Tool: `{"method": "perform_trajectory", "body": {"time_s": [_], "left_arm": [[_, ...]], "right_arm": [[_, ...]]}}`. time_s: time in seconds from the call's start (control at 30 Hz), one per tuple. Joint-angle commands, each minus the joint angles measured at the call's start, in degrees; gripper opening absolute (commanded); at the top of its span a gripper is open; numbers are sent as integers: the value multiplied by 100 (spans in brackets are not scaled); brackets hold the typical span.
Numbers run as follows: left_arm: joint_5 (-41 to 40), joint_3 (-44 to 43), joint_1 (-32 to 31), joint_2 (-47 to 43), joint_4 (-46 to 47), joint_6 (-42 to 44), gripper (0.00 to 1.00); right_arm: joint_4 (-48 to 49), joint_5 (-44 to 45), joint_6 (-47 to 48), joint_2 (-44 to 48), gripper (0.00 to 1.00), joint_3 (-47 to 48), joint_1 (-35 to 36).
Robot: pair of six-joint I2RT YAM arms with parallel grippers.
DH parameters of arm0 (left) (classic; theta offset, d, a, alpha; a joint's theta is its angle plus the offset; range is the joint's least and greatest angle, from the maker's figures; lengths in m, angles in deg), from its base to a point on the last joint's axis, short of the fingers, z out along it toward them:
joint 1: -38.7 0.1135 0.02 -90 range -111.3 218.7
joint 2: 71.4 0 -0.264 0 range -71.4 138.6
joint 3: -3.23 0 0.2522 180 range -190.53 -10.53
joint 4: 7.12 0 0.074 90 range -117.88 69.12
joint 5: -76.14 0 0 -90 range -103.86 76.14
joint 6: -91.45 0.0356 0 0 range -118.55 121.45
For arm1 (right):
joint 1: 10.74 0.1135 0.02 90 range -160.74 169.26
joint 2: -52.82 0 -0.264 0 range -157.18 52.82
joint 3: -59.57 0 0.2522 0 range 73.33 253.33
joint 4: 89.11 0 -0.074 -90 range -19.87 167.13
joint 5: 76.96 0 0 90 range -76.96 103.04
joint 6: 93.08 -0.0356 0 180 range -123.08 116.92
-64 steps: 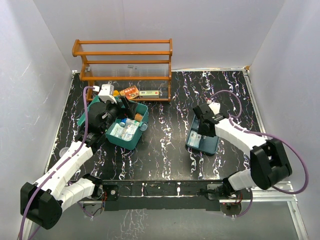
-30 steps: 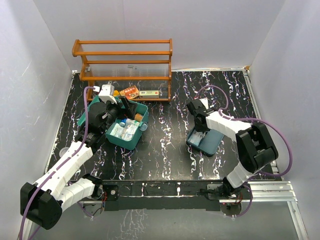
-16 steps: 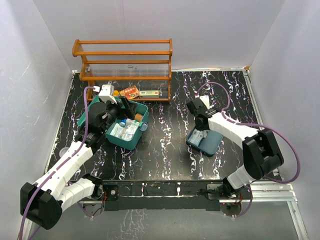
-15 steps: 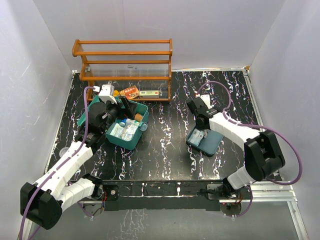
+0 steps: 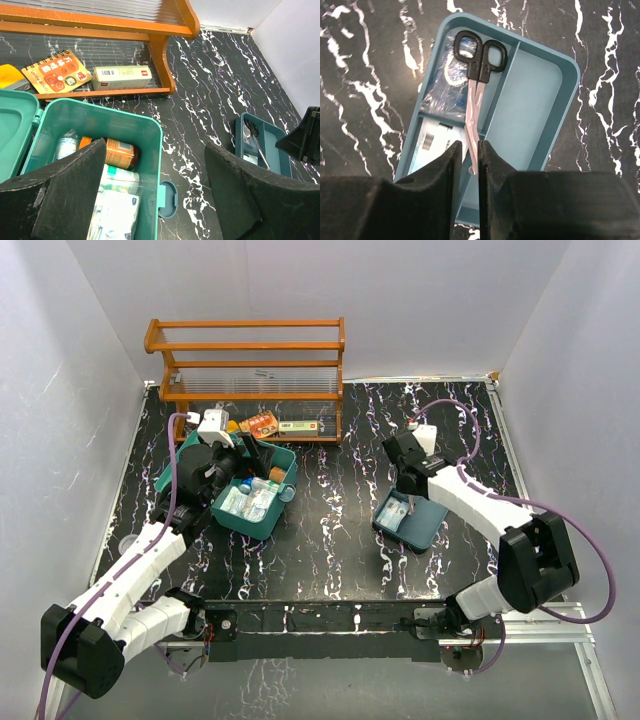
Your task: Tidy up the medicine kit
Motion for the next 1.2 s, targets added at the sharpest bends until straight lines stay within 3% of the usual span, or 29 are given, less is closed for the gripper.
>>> {"method": "perform_trajectory", "body": {"time_s": [0.0, 0.47, 0.9, 1.17], "left_arm": [[-28, -22, 30, -56, 102, 14, 78], [-41, 8, 28, -126, 82, -4, 78], [-57, -1, 28, -142, 36, 6, 78], [-56, 7, 30, -151, 27, 5, 78]], "right_arm": [[327, -138, -773, -281, 18, 65, -493], [1044, -1236, -1173, -938, 25, -49, -1076], [1032, -1050, -1426, -864, 27, -251, -1180], [1292, -1790, -1530, -1003, 32, -359, -1353]]}}
